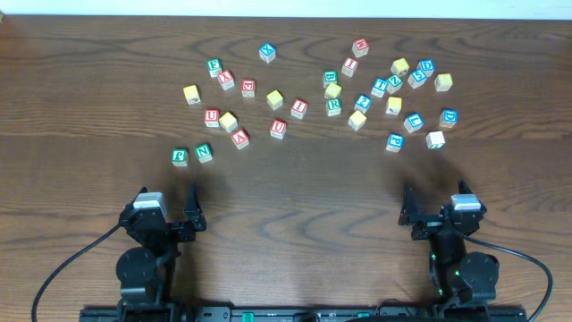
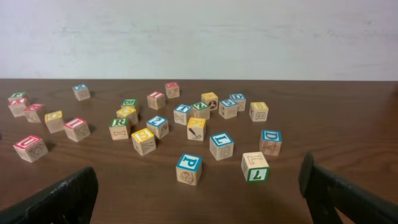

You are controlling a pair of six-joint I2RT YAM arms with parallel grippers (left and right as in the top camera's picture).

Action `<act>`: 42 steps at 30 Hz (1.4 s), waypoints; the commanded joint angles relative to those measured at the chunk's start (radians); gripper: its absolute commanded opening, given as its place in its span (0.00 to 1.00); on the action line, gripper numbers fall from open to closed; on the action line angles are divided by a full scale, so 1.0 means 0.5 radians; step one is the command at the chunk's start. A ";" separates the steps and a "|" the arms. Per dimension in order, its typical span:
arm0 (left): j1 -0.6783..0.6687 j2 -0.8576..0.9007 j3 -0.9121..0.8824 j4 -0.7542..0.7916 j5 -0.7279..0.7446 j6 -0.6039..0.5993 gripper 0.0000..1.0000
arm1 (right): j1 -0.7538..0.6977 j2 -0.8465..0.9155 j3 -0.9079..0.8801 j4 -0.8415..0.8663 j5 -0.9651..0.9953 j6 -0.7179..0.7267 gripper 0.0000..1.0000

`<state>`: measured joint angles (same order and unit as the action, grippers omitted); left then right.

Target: Spell out CORL

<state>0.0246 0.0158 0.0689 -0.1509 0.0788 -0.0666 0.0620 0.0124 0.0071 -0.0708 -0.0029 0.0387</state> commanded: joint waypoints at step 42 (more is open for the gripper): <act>0.005 -0.011 -0.029 -0.049 0.025 0.017 0.94 | -0.014 -0.008 -0.003 -0.009 0.016 0.018 0.99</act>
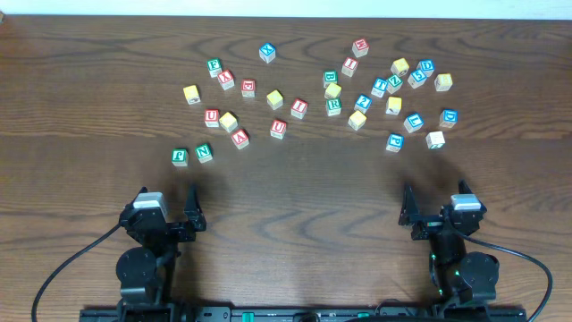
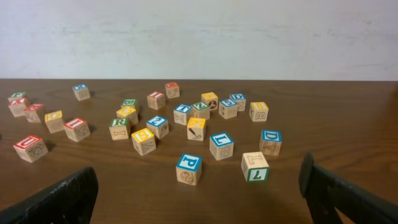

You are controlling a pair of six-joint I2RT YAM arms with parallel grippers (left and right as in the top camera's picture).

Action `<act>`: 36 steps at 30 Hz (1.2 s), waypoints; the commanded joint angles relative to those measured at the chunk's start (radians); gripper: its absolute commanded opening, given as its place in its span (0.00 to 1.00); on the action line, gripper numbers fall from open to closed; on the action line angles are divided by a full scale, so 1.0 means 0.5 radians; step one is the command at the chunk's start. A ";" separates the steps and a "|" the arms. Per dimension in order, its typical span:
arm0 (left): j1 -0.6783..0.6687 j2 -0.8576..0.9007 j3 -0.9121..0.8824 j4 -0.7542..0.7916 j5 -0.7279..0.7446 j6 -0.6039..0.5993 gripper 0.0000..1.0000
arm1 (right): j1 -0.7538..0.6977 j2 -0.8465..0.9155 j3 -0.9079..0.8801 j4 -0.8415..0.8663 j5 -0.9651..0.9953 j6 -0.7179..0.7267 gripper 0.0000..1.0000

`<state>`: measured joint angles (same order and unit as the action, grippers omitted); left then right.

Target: Spell out CORL

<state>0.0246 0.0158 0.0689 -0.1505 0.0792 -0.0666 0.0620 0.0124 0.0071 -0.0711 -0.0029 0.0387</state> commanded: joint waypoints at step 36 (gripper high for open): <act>0.006 2.703 2.137 -0.164 0.774 0.078 0.94 | -0.014 -0.008 -0.003 -0.008 0.016 0.018 0.99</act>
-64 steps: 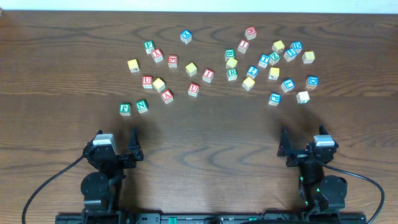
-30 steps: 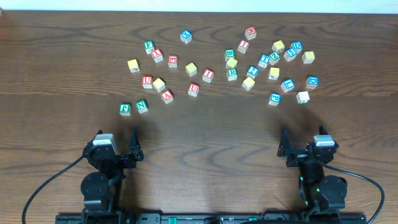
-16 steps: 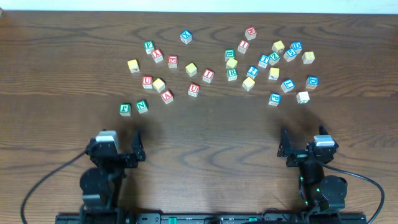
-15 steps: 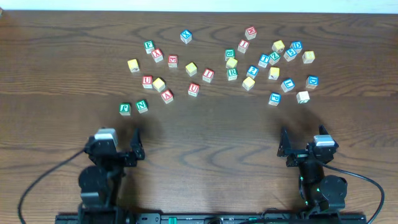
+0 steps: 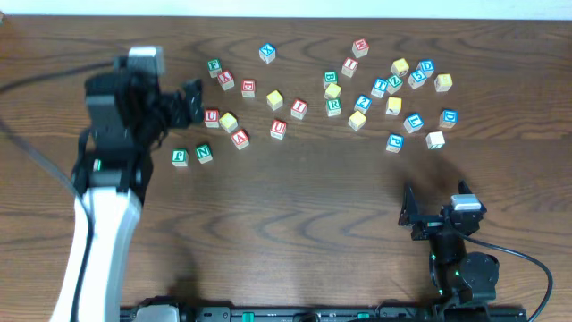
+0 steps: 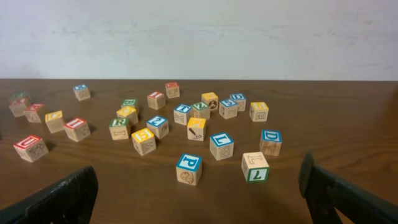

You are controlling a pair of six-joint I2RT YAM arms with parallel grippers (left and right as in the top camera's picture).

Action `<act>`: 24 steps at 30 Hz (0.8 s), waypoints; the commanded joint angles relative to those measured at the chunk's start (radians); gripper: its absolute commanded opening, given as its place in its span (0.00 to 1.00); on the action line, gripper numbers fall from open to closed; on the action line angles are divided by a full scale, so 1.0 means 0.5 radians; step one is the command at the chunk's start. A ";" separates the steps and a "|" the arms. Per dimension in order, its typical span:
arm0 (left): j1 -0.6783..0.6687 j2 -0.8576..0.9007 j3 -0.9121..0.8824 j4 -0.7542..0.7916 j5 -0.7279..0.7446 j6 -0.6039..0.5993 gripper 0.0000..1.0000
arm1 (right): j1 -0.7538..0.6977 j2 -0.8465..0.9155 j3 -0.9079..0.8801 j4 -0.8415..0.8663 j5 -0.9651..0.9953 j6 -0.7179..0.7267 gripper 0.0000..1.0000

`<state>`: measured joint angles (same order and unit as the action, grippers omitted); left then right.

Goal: Spell out CORL
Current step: 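Reach the left gripper forward over the yellow C block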

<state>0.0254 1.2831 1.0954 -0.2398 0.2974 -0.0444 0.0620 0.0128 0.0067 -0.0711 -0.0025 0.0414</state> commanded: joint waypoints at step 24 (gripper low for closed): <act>-0.363 0.613 0.887 -0.682 -0.882 -0.858 0.94 | -0.014 -0.008 -0.002 -0.008 0.015 0.013 0.99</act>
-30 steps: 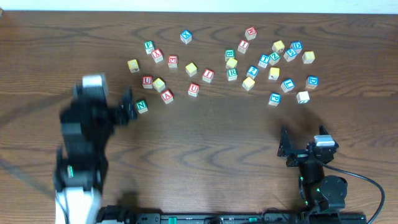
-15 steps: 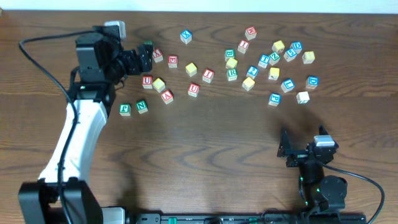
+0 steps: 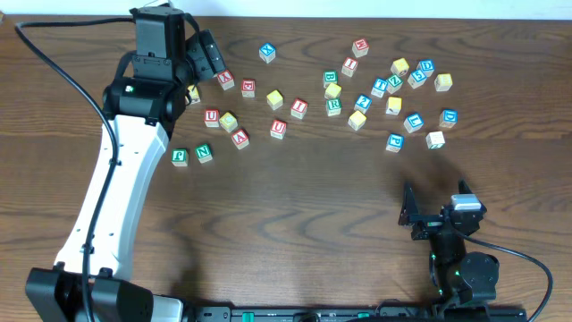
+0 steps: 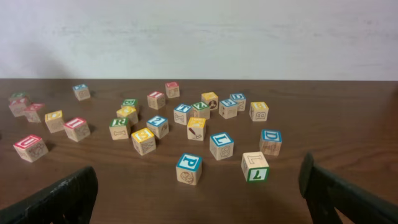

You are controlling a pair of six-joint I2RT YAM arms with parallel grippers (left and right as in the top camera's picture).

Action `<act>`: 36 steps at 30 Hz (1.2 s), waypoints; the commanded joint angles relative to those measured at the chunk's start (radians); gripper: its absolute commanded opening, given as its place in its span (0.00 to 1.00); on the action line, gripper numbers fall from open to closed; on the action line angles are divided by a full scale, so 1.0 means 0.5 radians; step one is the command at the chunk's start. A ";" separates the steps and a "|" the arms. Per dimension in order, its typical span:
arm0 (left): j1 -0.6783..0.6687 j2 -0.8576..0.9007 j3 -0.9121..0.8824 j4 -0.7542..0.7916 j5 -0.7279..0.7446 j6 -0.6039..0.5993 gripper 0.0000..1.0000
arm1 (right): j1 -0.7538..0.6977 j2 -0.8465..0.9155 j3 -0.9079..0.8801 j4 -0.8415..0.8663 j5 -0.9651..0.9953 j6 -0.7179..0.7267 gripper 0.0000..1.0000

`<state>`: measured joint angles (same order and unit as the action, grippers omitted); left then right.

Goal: Spell out CORL
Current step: 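Reach the left gripper forward over the yellow C block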

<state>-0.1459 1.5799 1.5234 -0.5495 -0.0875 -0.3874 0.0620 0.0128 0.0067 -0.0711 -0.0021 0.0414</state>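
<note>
Wooden letter blocks lie scattered across the far half of the table (image 3: 295, 197). My left gripper (image 3: 209, 55) is stretched out to the far left of the scatter, open over the spot beside a red block (image 3: 226, 80); whatever lies under it is hidden. A green R block (image 3: 333, 105) (image 4: 119, 127) sits mid-scatter. The blue L block (image 4: 221, 144), blue P block (image 4: 188, 168) and blue D block (image 4: 270, 140) lie nearest my right gripper (image 4: 199, 193). It rests open and empty at the near right (image 3: 435, 207).
Two green blocks (image 3: 192, 154) lie apart at the left, nearer the front. A white block with a green face (image 4: 255, 165) sits at the scatter's right front. The table's far edge meets a pale wall (image 4: 199, 37).
My left arm has reached farther back and right, from beside the red U block to over the far-left blocks. A green block there is now covered. The right arm has not moved.
Both arms rested at the table's front, open, for the first two moments. Then the left arm was raised and extended over the left side of the scatter, and now its gripper is at the far-left blocks. No block has visibly moved.
</note>
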 commanded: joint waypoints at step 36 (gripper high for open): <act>-0.196 0.787 0.073 -0.330 -0.021 -0.876 0.94 | -0.014 -0.008 -0.002 -0.008 0.014 0.013 0.99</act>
<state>-0.2352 1.9739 1.5360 -0.6964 -0.0849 -0.7483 0.0620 0.0128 0.0067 -0.0708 -0.0025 0.0414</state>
